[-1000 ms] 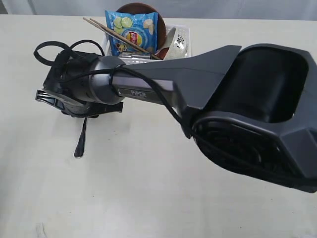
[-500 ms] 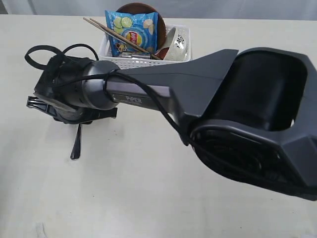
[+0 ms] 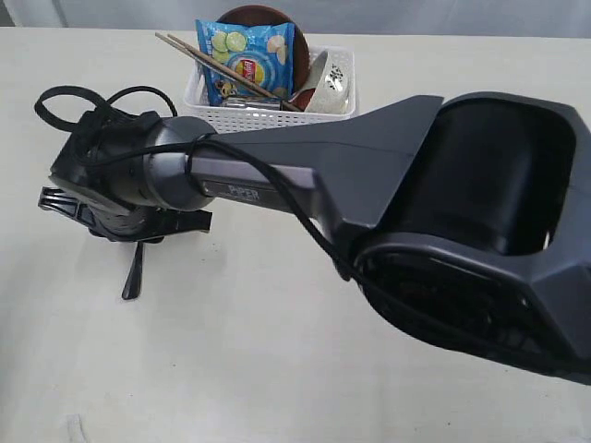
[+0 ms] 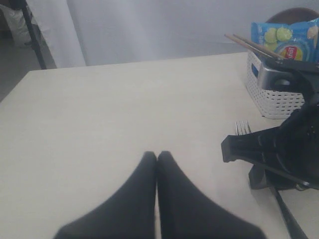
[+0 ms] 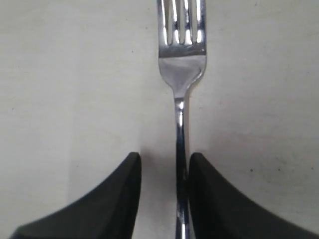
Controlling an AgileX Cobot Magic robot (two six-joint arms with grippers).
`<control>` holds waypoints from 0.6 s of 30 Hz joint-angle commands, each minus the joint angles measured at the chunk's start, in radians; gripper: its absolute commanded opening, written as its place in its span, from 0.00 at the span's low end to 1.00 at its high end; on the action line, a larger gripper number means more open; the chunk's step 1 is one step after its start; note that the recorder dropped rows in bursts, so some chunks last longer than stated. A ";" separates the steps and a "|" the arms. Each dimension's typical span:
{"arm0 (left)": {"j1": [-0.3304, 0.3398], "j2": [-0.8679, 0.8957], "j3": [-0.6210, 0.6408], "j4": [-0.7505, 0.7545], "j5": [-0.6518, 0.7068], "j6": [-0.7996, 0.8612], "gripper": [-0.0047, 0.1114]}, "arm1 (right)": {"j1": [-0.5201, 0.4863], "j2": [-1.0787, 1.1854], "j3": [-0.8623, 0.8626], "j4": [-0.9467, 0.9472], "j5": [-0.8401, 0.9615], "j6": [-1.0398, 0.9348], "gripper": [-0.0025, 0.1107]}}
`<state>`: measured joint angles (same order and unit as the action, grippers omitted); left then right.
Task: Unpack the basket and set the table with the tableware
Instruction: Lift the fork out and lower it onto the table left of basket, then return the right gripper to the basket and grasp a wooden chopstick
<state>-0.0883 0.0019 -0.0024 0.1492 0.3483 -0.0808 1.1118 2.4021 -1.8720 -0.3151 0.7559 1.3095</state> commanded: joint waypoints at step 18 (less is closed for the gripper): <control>-0.005 -0.002 0.002 -0.004 -0.001 -0.002 0.04 | -0.043 -0.284 0.012 -0.131 0.019 -0.325 0.31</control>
<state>-0.0883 0.0019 -0.0024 0.1492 0.3483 -0.0808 1.0715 2.1609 -1.8573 -0.4595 0.8188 1.0465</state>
